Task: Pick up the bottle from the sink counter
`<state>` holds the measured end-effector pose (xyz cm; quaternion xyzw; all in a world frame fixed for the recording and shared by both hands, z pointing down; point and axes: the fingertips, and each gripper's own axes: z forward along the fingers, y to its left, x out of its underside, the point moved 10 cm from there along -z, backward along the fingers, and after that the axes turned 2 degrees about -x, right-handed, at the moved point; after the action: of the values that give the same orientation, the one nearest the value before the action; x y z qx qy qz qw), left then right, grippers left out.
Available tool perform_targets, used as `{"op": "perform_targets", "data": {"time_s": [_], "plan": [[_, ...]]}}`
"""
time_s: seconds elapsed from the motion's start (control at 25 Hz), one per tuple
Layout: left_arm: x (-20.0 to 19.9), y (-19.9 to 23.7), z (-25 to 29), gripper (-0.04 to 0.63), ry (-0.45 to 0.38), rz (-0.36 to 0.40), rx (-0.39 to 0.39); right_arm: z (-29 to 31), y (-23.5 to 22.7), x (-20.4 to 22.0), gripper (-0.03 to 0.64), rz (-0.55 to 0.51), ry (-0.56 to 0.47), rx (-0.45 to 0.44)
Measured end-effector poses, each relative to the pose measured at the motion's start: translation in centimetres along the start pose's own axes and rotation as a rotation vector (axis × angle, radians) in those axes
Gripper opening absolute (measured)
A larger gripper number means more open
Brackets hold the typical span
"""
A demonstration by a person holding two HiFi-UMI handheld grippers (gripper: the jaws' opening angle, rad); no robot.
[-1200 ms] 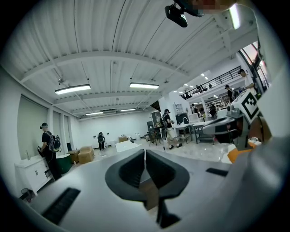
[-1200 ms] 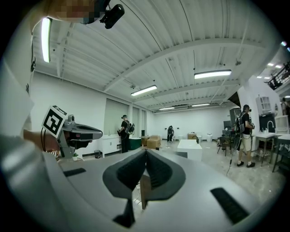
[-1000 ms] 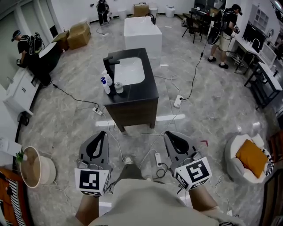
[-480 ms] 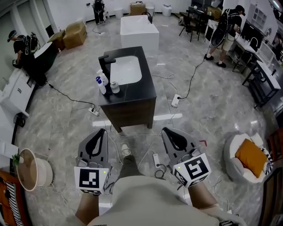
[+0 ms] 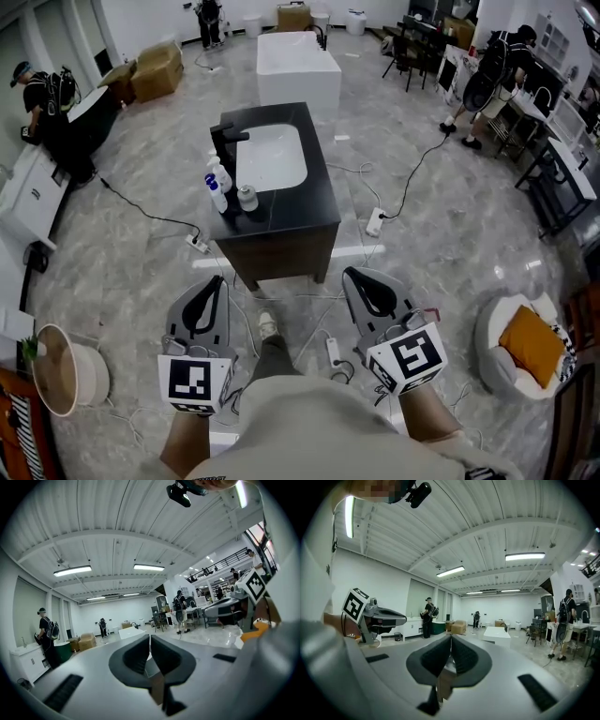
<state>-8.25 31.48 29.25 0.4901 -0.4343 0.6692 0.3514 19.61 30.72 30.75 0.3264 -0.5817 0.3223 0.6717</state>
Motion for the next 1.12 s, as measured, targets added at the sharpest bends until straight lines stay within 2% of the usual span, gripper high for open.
{"op": "perform_targets", "data": {"time_s": [0.2,0.52,0.92,1.12], "plan": [[0.0,3.7,4.5,0.014,-0.018,-0.017,0.005,5.8,-1.4,-0.8,-0.003,-0.035,0.024,-0.007],[0.5,10.9,13.9,0.014,0.022,-0.051,0.094,17.0,-4.3,-2.7,-0.003,-0.025,0.084,-0.007],[1.3,20.9,26.1,0.014,0.046,-0.015,0.18,33.0,-8.0,-5.2,-0.003,-0.01,0.135,-0.01],[2.2,24.6,30.8,0.014,0.054,-0.079,0.215,39.3,-9.9,-5.6,-0.003,-0.005,0.143,-0.01]]}}
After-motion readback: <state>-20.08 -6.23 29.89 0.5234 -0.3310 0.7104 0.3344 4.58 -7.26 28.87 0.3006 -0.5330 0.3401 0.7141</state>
